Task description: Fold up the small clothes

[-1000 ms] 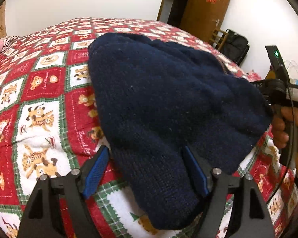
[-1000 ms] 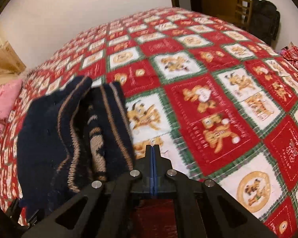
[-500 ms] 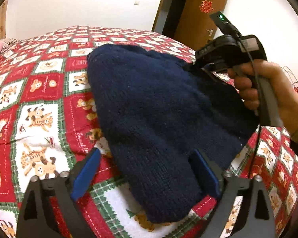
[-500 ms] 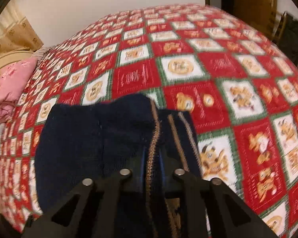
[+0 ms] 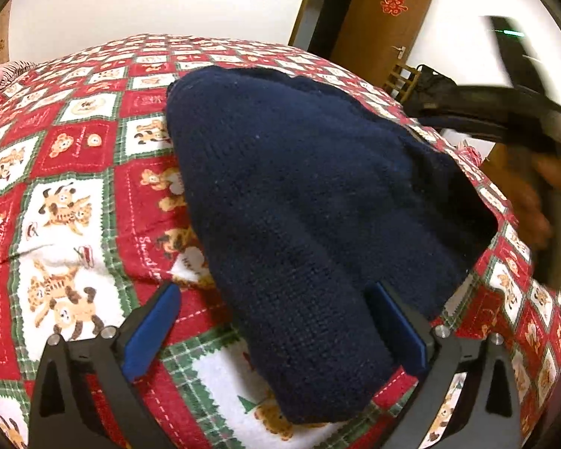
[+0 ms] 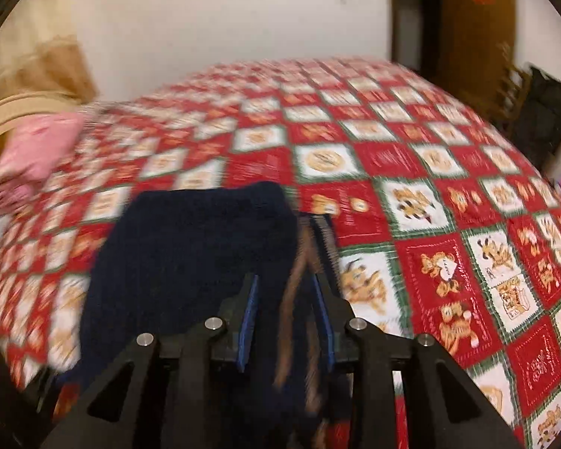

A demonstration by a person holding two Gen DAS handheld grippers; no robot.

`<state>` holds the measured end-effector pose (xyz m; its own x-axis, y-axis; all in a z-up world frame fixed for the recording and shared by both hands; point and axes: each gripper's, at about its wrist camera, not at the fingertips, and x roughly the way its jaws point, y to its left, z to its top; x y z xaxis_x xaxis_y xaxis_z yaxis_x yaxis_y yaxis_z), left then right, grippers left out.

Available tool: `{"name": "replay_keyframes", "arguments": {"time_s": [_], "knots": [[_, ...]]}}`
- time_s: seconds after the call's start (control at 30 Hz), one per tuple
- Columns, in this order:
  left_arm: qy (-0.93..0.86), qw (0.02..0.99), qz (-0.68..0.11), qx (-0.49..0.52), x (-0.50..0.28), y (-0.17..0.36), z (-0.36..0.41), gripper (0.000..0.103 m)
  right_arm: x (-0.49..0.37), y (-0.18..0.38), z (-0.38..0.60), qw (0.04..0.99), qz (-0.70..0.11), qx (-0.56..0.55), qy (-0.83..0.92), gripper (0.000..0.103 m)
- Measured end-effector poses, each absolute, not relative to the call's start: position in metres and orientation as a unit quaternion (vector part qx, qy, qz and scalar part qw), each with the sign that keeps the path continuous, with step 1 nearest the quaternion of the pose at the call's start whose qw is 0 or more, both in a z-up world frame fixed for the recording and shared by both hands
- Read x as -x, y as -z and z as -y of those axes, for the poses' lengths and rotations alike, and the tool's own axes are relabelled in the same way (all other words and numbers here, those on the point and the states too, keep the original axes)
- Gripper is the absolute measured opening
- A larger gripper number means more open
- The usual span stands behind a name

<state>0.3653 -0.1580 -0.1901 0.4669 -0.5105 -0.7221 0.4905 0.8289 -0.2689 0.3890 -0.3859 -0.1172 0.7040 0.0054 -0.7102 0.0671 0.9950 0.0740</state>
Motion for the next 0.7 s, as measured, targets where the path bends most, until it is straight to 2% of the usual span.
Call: {"name": "replay_keyframes", "arguments": {"time_s": [0.07,0.2,0.37,0.57,0.67,0.7], "knots": [[0.292,0.856,-0.426,0.013,-0.364,0.190,0.156,0.103,-0.363,0.118,0.369,0.927,-0.375,-0.025,-0.013,0.030],[0.291,0.856,-0.426,0.012,-0.364,0.191,0.157,0.103,-0.329,0.151,0.355,0.913,-0.408,0.006,-0.010,0.030],[0.291,0.856,-0.427,0.008,-0.367,0.194,0.158,0.103,-0.320,0.189,0.366,0.902,-0.431,0.017,-0.002,0.030],[0.289,0.856,-0.428,0.008,-0.371,0.195,0.157,0.103,-0.320,0.176,0.363,0.901,-0.433,0.009,0.008,0.030],[0.288,0.857,-0.428,0.009,-0.371,0.196,0.155,0.103,-0.320,0.143,0.358,0.921,-0.389,0.010,0.023,0.031],[0.289,0.856,-0.428,0.010,-0.371,0.196,0.155,0.103,-0.324,0.133,0.354,0.927,-0.375,0.014,0.022,0.034]]}}
